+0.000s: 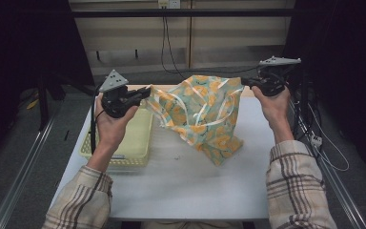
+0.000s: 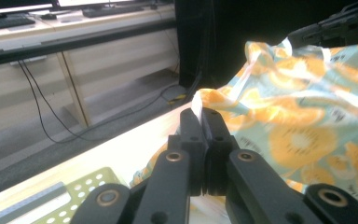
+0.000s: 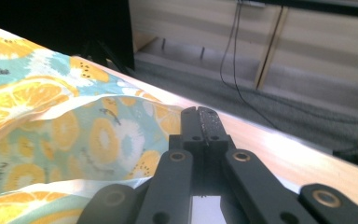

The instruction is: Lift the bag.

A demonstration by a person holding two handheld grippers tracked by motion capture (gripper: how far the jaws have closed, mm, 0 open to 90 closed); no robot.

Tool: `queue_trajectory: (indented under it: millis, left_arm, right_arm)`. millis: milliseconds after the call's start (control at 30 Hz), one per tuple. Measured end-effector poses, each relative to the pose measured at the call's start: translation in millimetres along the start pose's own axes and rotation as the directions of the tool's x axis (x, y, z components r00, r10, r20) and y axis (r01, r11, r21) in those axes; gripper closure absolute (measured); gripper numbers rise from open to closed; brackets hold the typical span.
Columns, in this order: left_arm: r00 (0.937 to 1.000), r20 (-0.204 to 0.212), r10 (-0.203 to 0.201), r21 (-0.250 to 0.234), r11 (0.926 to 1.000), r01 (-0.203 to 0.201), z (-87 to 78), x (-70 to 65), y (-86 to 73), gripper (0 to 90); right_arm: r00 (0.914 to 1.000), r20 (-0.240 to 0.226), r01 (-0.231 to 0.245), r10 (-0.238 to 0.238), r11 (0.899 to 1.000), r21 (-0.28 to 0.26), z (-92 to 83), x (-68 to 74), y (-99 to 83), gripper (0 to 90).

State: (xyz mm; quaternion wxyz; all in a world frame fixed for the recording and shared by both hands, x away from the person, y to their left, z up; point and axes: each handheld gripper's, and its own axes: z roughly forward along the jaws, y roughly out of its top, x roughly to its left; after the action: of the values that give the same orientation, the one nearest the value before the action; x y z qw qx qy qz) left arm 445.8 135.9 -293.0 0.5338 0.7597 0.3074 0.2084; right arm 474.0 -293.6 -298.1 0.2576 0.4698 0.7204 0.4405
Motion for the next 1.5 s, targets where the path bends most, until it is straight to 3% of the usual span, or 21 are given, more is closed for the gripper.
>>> queue_trajectory:
  millis: [67, 133, 233, 333, 433, 500, 667, 833, 1033, 1133, 1267, 1500]
  left_arm:
    - [0.9998, -0.018, -0.003, 0.028, 0.9996, 0.003, 11.2, 1.5, -4.6, 88.3]
    - [0.9994, -0.020, -0.030, 0.034, 0.9989, 0.031, 18.8, 4.1, -9.3, 83.3]
    - [0.9996, 0.017, -0.021, 0.028, 0.9994, 0.021, 22.1, 2.6, -13.1, 82.9]
    - [0.9997, 0.022, -0.013, 0.014, 0.9998, 0.013, 20.0, -1.9, -13.5, 65.6]
    - [0.9991, 0.038, -0.016, 0.002, 0.9999, 0.016, 14.0, -5.2, -13.3, 47.6]
    - [0.9992, 0.039, -0.011, 0.000, 0.9999, 0.011, 9.8, -7.5, -14.0, 34.0]
    - [0.9996, 0.028, -0.004, 0.008, 1.0000, 0.003, 0.6, -13.2, -18.4, 17.5]
    - [1.0000, 0.002, -0.004, 0.019, 0.9998, 0.004, -4.5, -13.0, -26.3, 9.1]
    - [1.0000, -0.001, -0.001, 0.042, 0.9991, 0.001, -11.1, -16.0, -38.8, 4.6]
    - [0.9997, 0.004, -0.023, 0.053, 0.9983, 0.023, -17.3, -18.2, -43.9, 4.4]
    - [0.9999, 0.013, -0.008, 0.058, 0.9983, 0.007, -26.3, -20.6, -51.4, 4.3]
    - [0.9998, 0.009, 0.018, 0.103, 0.9945, -0.019, -34.9, -31.8, -67.2, 5.0]
  right_arm:
    - [0.9998, 0.009, -0.016, 0.015, 1.000, 0.018, 7.0, -4.4, -6.1, 90.0]
    - [0.9989, 0.020, -0.043, 0.043, 0.999, 0.020, 11.5, -8.8, -11.7, 90.0]
    - [0.9983, 0.012, -0.057, 0.057, 0.998, 0.021, 14.5, -11.8, -17.9, 90.0]
    - [0.9972, 0.017, -0.073, 0.072, 0.997, 0.016, 13.8, -15.7, -21.2, 87.1]
    - [0.9968, 0.013, -0.080, 0.079, 0.997, 0.023, 11.3, -16.9, -23.2, 71.7]
    - [0.9966, 0.027, -0.078, 0.078, 0.997, 0.017, 7.3, -15.5, -24.4, 66.6]
    - [0.9967, 0.000, -0.081, 0.081, 0.997, 0.003, -3.2, -11.9, -28.0, 52.2]
    - [0.9991, -0.009, -0.043, 0.043, 0.999, 0.012, -12.2, -2.5, -34.0, 39.6]
    - [0.9996, -0.022, -0.017, 0.018, 0.999, 0.035, -25.0, 6.2, -47.6, 26.1]
    - [0.9995, -0.027, -0.012, 0.013, 0.999, 0.041, -31.7, 11.4, -56.0, 18.3]
    - [0.9981, -0.044, -0.041, 0.043, 0.998, 0.045, -40.6, 18.3, -69.8, 17.8]
    - [0.9977, -0.063, -0.020, 0.026, 0.996, 0.083, -49.9, 35.6, -91.8, 16.8]
